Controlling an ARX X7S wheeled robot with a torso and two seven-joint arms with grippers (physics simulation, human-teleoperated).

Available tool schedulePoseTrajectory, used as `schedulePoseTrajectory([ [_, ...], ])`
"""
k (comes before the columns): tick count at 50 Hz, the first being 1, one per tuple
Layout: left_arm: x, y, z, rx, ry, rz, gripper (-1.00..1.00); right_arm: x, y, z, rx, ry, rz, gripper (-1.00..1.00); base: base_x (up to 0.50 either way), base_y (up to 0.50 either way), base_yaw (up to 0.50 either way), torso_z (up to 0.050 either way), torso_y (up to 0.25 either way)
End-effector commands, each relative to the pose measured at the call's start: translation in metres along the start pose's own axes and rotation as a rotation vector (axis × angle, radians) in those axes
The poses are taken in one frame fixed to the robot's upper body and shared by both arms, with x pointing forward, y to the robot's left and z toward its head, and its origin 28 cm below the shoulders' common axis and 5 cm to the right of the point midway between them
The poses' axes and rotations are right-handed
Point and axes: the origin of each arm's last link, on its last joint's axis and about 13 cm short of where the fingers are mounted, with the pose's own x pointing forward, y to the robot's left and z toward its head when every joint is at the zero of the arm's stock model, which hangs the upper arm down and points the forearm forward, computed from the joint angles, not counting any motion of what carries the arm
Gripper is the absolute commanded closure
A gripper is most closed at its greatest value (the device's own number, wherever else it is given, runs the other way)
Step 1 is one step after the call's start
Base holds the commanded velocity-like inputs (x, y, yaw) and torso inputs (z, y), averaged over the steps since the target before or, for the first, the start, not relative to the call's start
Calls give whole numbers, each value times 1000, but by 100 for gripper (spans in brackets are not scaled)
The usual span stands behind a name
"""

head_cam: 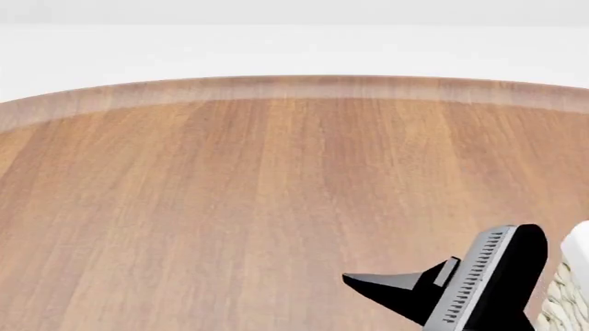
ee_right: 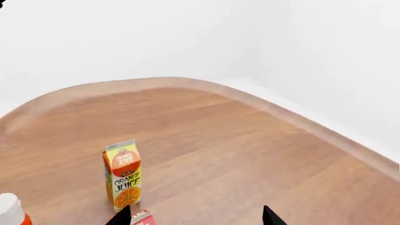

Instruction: Pick the milk and place it in the basket.

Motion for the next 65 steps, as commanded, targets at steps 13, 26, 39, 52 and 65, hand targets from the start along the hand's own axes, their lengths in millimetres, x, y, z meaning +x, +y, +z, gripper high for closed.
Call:
schedulePoseTrajectory([
  [13,-1,5,-1,5,-22,40,-100,34,10,-44,64,88,171,-100,0,0,0,0,0],
  [26,-1,5,-2,4,-19,40,-100,49,15,-58,80,117,225,-100,0,0,0,0,0],
  [39,-1,5,-2,6,-18,38,-100,66,15,-74,102,132,243,-100,0,0,0,0,0],
  [52,-1,6,-2,5,-17,41,-100,82,12,-94,115,162,253,-100,0,0,0,0,0],
  [65,-1,6,-4,3,-15,40,-100,92,11,-104,121,176,259,-100,0,0,0,0,0],
])
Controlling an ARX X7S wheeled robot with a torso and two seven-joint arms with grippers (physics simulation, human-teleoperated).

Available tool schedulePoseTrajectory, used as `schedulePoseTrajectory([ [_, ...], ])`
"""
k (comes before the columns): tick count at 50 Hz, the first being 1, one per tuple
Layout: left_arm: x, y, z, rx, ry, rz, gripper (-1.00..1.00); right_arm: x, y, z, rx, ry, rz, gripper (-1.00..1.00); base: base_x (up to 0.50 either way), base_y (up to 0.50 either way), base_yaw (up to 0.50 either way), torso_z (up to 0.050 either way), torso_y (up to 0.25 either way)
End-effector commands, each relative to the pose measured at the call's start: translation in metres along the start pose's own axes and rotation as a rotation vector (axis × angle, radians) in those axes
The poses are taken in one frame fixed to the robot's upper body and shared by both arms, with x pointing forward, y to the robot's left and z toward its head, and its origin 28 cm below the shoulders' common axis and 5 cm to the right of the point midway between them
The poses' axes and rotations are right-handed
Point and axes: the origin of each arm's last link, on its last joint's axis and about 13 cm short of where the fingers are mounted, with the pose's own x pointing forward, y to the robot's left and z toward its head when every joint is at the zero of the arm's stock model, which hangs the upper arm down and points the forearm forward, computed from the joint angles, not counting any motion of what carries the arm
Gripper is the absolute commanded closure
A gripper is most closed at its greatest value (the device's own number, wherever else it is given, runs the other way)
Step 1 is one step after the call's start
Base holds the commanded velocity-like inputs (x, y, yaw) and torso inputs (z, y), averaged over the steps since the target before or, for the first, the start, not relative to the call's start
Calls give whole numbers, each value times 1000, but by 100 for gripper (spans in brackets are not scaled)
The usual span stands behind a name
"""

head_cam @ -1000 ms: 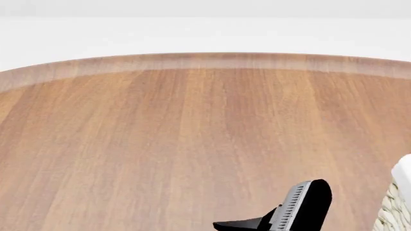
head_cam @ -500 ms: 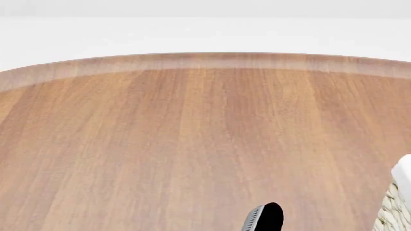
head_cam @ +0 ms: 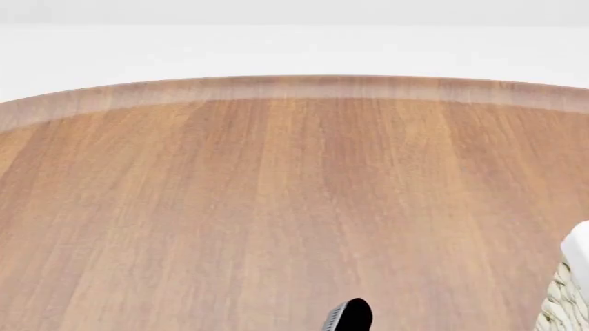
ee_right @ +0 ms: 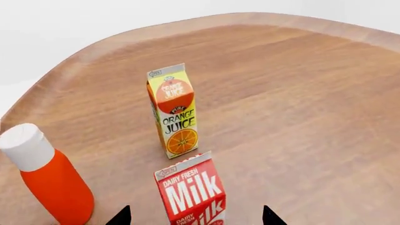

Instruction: Pick the milk and place it in the basket.

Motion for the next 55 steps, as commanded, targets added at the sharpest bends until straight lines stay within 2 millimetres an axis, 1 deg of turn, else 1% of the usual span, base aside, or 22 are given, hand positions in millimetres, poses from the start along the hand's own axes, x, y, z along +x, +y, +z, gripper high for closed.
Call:
schedulePoseTrajectory([
  [1,-1,5,-1,4,-22,37,-100,12,-6,-6,-10,5,15,-100,0,0,0,0,0],
  [8,0,6,-1,6,-23,39,-100,14,-5,-5,-10,5,20,-100,0,0,0,0,0],
  [12,-1,5,-3,5,-20,38,-100,10,-1,-1,-32,-6,15,-100,0,0,0,0,0],
  [33,-1,5,-3,5,-20,38,-100,10,-1,-1,-32,-6,15,-100,0,0,0,0,0],
  [41,-1,7,-2,7,-24,47,-100,26,-14,-6,3,3,73,-100,0,0,0,0,0],
  [48,-1,7,-2,5,-24,48,-100,34,-22,-6,13,9,100,-100,0,0,0,0,0],
  [55,0,8,-2,6,-25,50,-100,46,-33,-11,32,21,129,-100,0,0,0,0,0],
])
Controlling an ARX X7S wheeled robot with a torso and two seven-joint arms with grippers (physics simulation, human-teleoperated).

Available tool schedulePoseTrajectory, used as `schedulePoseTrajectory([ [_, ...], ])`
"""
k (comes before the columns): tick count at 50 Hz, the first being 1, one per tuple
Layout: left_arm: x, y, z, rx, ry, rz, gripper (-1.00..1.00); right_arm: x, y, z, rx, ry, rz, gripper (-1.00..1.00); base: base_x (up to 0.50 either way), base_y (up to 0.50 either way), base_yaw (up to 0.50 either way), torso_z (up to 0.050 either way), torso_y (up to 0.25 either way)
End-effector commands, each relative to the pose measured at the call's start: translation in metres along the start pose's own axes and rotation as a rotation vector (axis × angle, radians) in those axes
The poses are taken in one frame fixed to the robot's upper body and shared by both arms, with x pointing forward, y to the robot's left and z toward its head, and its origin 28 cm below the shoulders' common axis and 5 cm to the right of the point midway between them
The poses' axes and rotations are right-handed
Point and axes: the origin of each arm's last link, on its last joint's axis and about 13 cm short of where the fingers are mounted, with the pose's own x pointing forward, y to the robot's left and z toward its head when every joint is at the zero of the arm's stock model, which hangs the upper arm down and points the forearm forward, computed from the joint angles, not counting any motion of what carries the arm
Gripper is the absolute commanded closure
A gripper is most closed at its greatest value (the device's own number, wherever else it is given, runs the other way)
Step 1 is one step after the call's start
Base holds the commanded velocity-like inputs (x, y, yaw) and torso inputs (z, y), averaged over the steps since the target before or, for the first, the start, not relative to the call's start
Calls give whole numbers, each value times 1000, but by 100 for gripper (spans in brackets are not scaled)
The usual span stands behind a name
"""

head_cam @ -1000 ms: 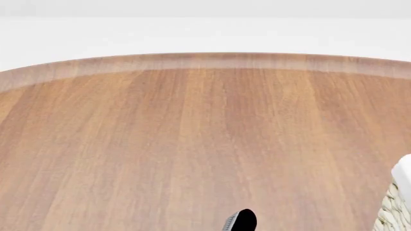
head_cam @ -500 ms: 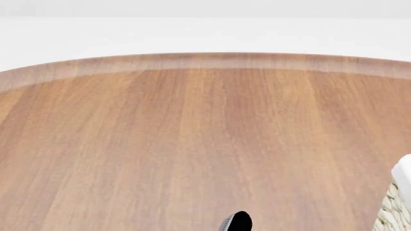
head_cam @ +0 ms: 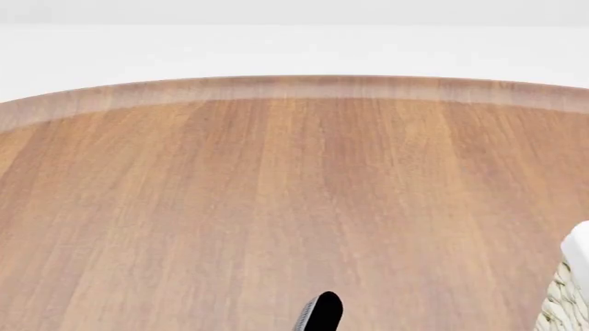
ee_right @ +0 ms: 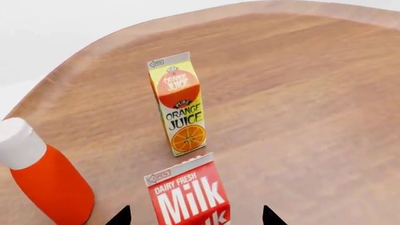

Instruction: Pick the milk and place it in the basket.

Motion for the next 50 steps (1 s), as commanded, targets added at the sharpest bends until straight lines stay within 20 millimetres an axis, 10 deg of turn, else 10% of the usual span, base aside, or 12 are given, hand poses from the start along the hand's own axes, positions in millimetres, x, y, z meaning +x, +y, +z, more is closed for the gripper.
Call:
schedulePoseTrajectory([
  [1,0,6,0,5,-24,42,-100,17,-17,-1,11,0,59,-100,0,0,0,0,0],
  [47,0,6,-2,5,-21,40,-100,60,-38,-36,99,75,187,-100,0,0,0,0,0],
  [48,0,6,-3,4,-21,40,-100,60,-37,-37,97,74,188,100,0,0,0,0,0],
  [50,0,6,-3,3,-21,38,-100,60,-36,-36,89,70,190,100,0,0,0,0,0],
])
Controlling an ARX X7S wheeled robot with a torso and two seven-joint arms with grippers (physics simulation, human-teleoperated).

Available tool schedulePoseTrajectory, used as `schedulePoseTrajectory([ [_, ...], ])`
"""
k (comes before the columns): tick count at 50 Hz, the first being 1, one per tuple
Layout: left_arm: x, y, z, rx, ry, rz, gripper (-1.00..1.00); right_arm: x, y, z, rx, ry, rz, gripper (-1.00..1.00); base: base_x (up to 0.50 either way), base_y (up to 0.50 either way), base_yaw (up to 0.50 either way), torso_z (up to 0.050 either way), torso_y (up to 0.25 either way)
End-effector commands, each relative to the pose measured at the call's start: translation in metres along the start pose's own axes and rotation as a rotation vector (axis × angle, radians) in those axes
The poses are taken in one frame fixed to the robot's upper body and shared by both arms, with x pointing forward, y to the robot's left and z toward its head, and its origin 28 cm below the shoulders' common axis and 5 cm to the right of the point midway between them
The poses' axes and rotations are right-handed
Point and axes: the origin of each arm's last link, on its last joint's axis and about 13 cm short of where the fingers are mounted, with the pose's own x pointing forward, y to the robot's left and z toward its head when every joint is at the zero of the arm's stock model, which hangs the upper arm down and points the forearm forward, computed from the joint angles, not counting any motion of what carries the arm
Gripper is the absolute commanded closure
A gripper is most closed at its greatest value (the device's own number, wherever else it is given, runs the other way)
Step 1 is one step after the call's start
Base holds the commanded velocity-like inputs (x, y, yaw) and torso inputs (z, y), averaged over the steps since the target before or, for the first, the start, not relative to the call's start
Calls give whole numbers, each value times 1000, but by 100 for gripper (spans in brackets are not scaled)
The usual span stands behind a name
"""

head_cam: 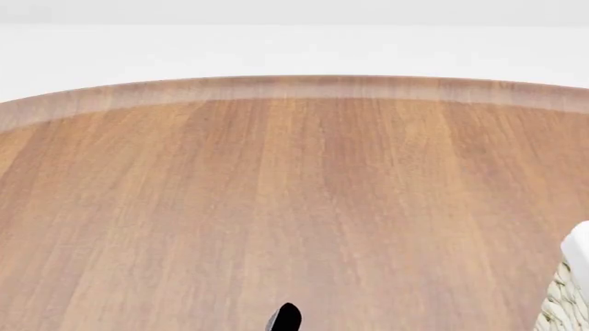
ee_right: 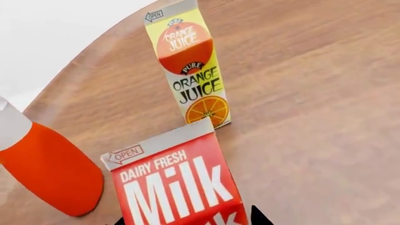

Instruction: Pick the milk and place it in the basket.

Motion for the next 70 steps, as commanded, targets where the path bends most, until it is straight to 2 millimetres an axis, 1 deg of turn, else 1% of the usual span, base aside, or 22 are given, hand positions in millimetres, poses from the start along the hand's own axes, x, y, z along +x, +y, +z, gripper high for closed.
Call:
schedulePoseTrajectory([
  [1,0,5,-1,6,-22,36,-100,8,-4,1,-23,-2,15,100,0,0,0,0,0],
  [8,-1,5,-1,6,-22,35,-100,7,-3,1,-39,-21,-14,100,0,0,0,0,0],
  [12,-1,4,-1,7,-21,35,-100,4,-5,5,-62,-56,-75,100,0,1,1,0,0],
  [16,-1,4,-1,7,-20,34,-100,-1,-9,20,-98,-121,-185,100,3,1,1,0,0],
  [19,-1,4,-1,7,-20,32,-100,-5,-10,30,-124,-146,-232,100,0,0,0,0,0],
  [20,-1,4,-1,7,-20,32,-100,-5,-10,30,-124,-146,-232,100,0,0,0,0,0],
  [22,-1,4,-2,7,-19,34,-100,-10,-9,40,-163,-154,-279,100,0,0,0,0,0],
  [29,0,4,-2,7,-18,34,-100,-20,-5,57,-215,-210,-327,100,0,0,0,0,0],
  [31,0,4,-2,6,-17,32,-100,-24,-5,67,-243,-252,-370,100,0,0,1,0,5],
  [34,0,4,-3,7,-16,33,-100,-29,-5,75,-254,-290,-415,100,0,0,0,0,0],
  [35,0,4,-3,6,-16,32,-100,-33,-5,81,-267,-315,-453,100,0,0,0,0,0],
  [40,0,4,-3,7,-16,32,-100,-44,-2,95,-294,-387,-564,100,0,0,0,0,2],
  [41,0,4,-3,7,-15,31,-100,-47,-2,97,-288,-401,-611,100,0,0,0,0,0],
  [47,0,3,-3,7,-16,30,-100,-55,5,105,-299,-441,-654,100,0,0,0,0,2],
  [48,0,4,-3,7,-16,30,-100,-58,8,108,-295,-481,-672,100,0,0,0,0,0],
  [50,-1,4,-3,6,-16,31,-100,-61,10,111,-302,-497,-695,100,0,0,0,0,0],
  [51,-1,4,-3,7,-16,30,-100,-63,11,113,-300,-510,-739,100,0,0,0,0,0],
  [60,-1,3,-3,7,-16,30,-100,-82,20,127,-248,-630,-948,100,0,0,0,0,1],
  [62,-1,3,-3,6,-16,29,-100,-84,21,128,-237,-656,-953,100,0,0,0,0,5],
  [65,-1,3,-3,7,-16,28,-100,-90,23,131,-215,-719,-1053,100,0,0,0,0,0],
  [69,-1,3,-2,7,-17,29,-100,-95,21,131,-184,-756,-1104,100,0,0,0,0,3],
  [70,-1,3,-3,7,-17,29,-100,-97,20,130,-176,-762,-1148,100,0,0,0,0,0],
])
